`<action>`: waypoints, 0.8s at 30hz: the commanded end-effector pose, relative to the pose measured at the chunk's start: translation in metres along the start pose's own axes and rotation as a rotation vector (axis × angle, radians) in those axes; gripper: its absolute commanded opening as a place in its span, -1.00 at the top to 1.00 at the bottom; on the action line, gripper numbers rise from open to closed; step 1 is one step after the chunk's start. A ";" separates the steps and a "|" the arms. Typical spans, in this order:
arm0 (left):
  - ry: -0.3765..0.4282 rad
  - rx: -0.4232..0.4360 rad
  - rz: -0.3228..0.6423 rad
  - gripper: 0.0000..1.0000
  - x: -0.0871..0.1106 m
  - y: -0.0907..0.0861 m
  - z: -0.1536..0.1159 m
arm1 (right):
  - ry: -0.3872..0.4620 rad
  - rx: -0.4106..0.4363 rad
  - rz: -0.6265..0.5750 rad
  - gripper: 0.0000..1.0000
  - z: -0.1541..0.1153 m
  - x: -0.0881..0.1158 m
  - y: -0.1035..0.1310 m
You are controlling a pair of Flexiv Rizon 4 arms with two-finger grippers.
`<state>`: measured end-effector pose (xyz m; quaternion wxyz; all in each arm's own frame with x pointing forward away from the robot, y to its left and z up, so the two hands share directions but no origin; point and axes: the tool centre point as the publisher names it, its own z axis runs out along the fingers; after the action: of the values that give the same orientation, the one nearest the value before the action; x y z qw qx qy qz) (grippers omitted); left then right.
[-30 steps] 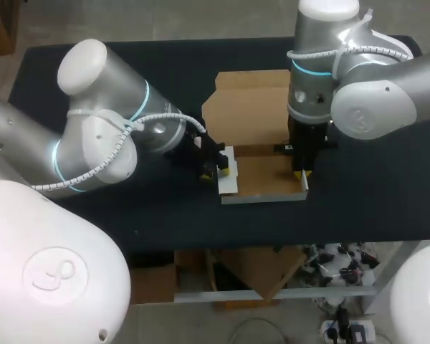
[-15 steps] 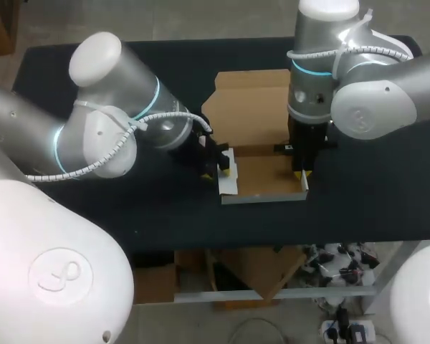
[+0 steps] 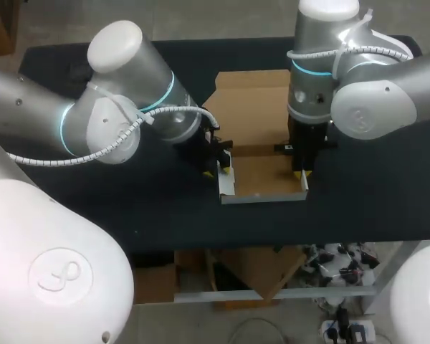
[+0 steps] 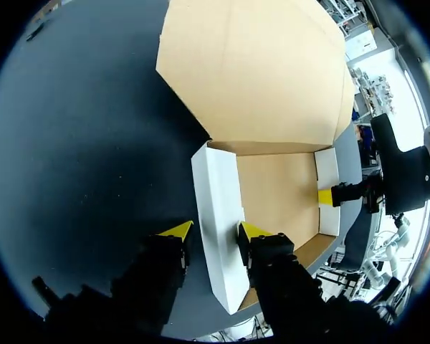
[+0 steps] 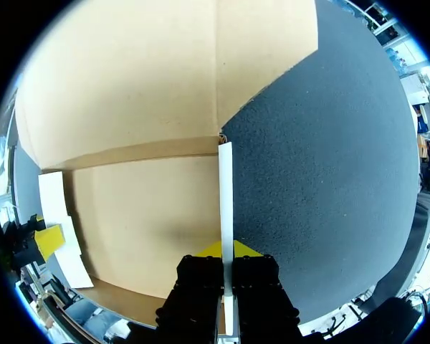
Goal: Assemble the packaging by folding the flat box into shape, placing the metal phone stand inside, and closing the box properly
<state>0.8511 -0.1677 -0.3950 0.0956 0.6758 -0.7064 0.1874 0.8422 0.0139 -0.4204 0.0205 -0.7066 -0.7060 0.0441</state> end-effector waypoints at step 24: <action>-0.553 0.015 -0.040 0.38 -0.007 0.004 0.010 | -0.002 0.001 0.001 1.00 0.001 0.001 0.000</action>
<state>0.8515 -0.1635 -0.4047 0.0297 0.7033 -0.6990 0.1265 0.8422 0.0141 -0.4202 0.0205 -0.7066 -0.7060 0.0440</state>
